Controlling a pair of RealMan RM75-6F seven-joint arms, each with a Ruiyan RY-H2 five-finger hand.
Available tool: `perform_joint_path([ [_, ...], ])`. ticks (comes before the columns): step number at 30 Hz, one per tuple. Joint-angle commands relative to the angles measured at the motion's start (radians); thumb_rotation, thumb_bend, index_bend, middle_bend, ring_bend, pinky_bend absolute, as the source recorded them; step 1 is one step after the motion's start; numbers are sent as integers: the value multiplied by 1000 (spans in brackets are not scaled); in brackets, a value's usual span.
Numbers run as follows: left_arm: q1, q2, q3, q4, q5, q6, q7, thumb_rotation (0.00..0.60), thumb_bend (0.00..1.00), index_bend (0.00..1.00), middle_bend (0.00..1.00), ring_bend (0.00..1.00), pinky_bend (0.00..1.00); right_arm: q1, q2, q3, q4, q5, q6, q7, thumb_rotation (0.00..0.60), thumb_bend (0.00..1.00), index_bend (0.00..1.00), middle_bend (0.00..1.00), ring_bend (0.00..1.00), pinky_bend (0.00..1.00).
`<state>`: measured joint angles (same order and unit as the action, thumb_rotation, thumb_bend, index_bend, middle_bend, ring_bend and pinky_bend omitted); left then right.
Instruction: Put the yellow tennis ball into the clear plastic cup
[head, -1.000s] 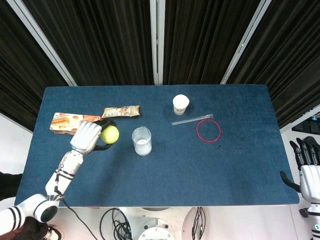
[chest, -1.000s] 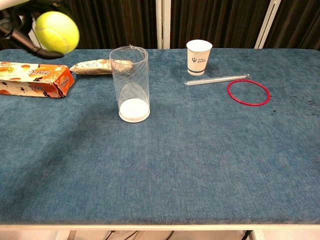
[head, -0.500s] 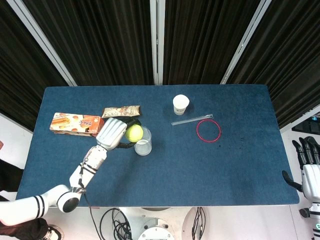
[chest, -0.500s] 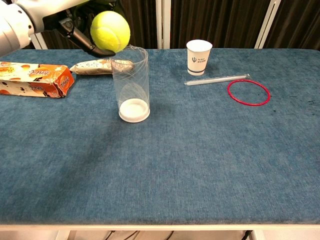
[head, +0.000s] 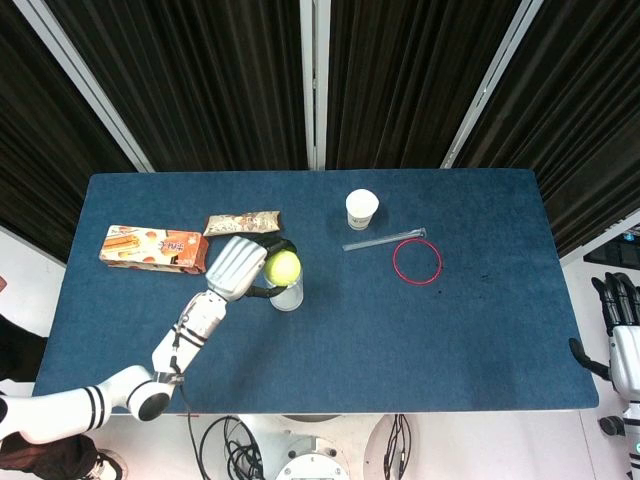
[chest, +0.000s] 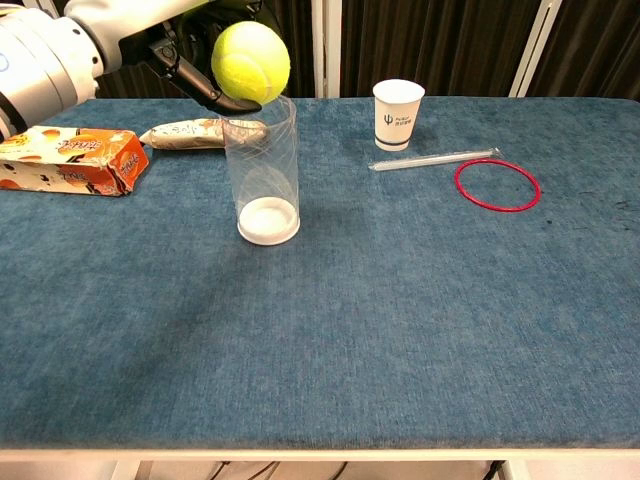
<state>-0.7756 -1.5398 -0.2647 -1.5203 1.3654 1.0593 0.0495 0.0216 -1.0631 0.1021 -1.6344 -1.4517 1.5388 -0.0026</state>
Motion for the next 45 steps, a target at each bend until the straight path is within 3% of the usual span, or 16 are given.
perform_joint_path([
  [1, -2, 3, 4, -2, -9, -8, -4, 600, 174, 250, 316, 291, 537, -1, -6, 3, 16, -6, 10, 17, 600, 223, 0, 0, 0, 0],
  [5, -2, 3, 6, 2, -22, -8, -2, 600, 159, 240, 287, 239, 472, -2, -7, 3, 20, -3, 7, 23, 600, 224, 0, 0, 0, 0],
  [14, 22, 46, 26, -36, -24, 23, 39, 600, 158, 268, 284, 237, 432, 6, -12, 0, 21, -7, -8, 18, 600, 224, 0, 0, 0, 0],
  [18, 91, 113, 57, -101, -36, 98, 114, 600, 158, 299, 275, 232, 414, 25, -12, 8, -2, -30, -10, 0, 600, 223, 0, 0, 0, 0],
  [22, 178, 194, 102, -189, -90, 169, 223, 600, 158, 274, 229, 164, 323, 48, -16, 13, -28, -51, -20, -59, 600, 223, 0, 0, 0, 0],
  [28, 309, 225, 178, -174, -59, 331, 304, 600, 159, 249, 204, 113, 230, 78, -25, 11, -47, -50, -62, -121, 600, 219, 0, 0, 0, 0],
  [31, 360, 242, 215, -173, -61, 364, 336, 600, 158, 199, 144, 46, 160, 84, -31, 5, -46, -47, -76, -137, 600, 213, 0, 0, 0, 0],
  [35, 406, 299, 261, -241, -142, 327, 396, 600, 135, 46, 1, 0, 7, 86, -37, -4, -33, -39, -90, -140, 600, 209, 0, 0, 0, 0],
  [45, 504, 309, 293, -162, -67, 402, 289, 600, 91, 1, 0, 0, 0, 88, -46, -23, -5, -28, -114, -124, 600, 209, 0, 0, 0, 0],
])
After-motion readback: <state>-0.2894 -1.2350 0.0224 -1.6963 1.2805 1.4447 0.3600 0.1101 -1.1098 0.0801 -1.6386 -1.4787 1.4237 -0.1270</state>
